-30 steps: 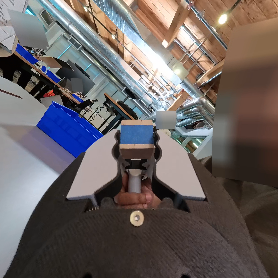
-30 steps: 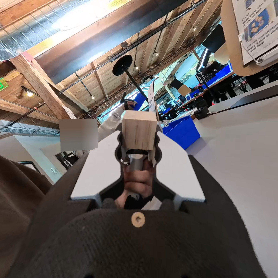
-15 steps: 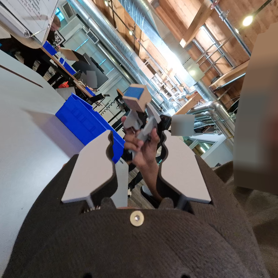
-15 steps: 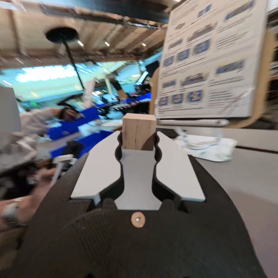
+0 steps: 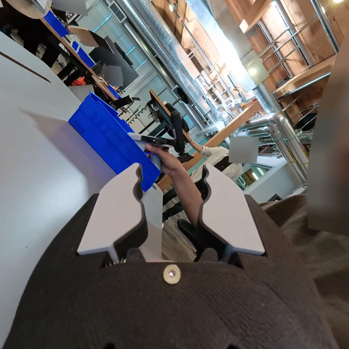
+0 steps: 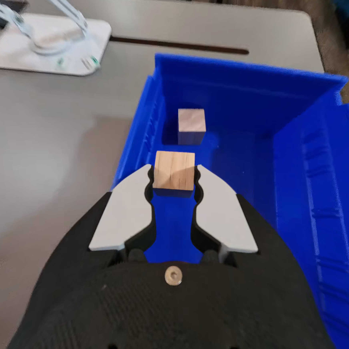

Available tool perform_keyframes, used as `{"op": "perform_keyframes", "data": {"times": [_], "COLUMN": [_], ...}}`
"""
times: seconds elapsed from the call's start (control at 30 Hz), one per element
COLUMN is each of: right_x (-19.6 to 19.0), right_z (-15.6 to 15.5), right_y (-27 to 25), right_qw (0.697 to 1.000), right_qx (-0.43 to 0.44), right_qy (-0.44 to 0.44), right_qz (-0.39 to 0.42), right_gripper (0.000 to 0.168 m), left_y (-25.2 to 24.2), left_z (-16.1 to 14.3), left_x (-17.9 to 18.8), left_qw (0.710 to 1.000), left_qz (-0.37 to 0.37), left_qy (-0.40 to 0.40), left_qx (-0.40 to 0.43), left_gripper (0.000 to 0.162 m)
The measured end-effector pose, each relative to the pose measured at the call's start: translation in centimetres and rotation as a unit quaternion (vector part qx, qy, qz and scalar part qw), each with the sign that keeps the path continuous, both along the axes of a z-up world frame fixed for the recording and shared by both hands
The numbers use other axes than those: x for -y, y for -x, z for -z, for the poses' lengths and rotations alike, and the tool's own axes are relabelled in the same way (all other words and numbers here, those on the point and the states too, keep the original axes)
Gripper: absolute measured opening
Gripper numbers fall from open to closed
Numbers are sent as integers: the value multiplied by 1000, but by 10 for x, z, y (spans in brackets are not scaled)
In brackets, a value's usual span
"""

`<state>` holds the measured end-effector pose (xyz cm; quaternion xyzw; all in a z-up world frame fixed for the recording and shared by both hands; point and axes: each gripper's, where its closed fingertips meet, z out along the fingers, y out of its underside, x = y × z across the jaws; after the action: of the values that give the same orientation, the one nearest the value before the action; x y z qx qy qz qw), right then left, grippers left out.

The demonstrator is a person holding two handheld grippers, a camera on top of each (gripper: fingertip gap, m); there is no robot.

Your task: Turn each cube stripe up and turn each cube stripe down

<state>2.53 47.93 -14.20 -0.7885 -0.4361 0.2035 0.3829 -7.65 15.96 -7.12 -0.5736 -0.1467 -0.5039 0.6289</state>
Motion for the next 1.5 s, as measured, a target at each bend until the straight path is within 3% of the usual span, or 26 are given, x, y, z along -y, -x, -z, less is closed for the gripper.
{"op": "perform_keyframes", "data": {"times": [0.1, 0.23, 0.73, 0.9, 1.07, 1.13, 1.2, 1.27, 1.43, 1.5], "right_x": [-8, -10, -13, -12, -10, 4, 34, 66, 160, 204], "right_z": [24, 40, 45, 22, -46, -80, -107, -123, -131, -121], "right_y": [-4, -3, 4, 1, 1, 7, 17, 29, 63, 76], "right_qw": [999, 998, 997, 997, 995, 990, 980, 972, 943, 928], "right_qx": [50, 51, 7, -27, -99, -136, -172, -186, -248, -281], "right_qy": [-6, 22, 67, 78, 3, -40, -67, -85, -80, -39], "right_qz": [10, 11, 22, 10, 0, -22, -72, -111, -207, -241], "right_gripper": [42, 42, 44, 61, 60, 60, 78, 83, 76, 67], "left_y": [-4, -11, -13, -13, -8, -3, 2, 13, 60, 79], "left_z": [1, 4, 10, 11, 15, 18, 18, 21, 8, -1], "left_x": [-1, -2, -6, -6, -8, -9, -10, -10, 6, 17], "left_qw": [1000, 1000, 999, 999, 999, 999, 998, 994, 970, 953], "left_qz": [7, 19, 21, 20, 6, -9, -28, -60, -184, -234], "left_qy": [3, 8, 24, 27, 36, 44, 46, 63, 76, 65], "left_qx": [-2, -14, -7, -7, -14, -23, -36, -60, -143, -178], "left_gripper": [60, 60, 60, 60, 60, 60, 61, 60, 56, 45]}}
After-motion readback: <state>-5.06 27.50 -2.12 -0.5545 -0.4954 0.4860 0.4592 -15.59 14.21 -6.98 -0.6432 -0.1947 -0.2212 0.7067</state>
